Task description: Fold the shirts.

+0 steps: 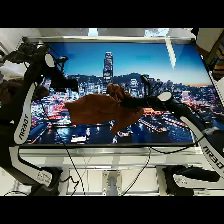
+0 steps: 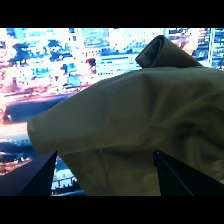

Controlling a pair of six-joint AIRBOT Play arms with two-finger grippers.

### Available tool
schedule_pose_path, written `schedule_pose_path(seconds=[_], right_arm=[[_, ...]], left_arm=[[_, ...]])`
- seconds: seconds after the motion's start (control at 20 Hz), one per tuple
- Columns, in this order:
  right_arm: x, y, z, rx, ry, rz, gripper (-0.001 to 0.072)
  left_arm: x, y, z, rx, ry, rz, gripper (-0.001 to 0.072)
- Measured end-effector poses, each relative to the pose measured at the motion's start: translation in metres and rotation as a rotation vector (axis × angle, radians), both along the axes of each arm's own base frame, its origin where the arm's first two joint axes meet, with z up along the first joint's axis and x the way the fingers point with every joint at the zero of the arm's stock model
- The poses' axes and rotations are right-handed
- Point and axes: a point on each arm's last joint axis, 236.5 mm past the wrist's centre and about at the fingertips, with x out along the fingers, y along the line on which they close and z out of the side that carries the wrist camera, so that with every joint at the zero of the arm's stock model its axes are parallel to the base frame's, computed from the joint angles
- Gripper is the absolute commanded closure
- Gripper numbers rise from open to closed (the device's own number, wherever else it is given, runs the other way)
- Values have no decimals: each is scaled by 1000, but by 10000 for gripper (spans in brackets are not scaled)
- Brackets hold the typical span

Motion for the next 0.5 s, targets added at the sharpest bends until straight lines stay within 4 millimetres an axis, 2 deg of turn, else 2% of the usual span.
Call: schedule_pose_path(seconds=[0.2,0.5], right_arm=[[10,11,-9,-4,29,-13,236],[-12,6,-32,-95,136,60,237]], left_arm=[[-2,8,-1,10,9,-14,18],[-3,11,-1,19,11,-46,18]])
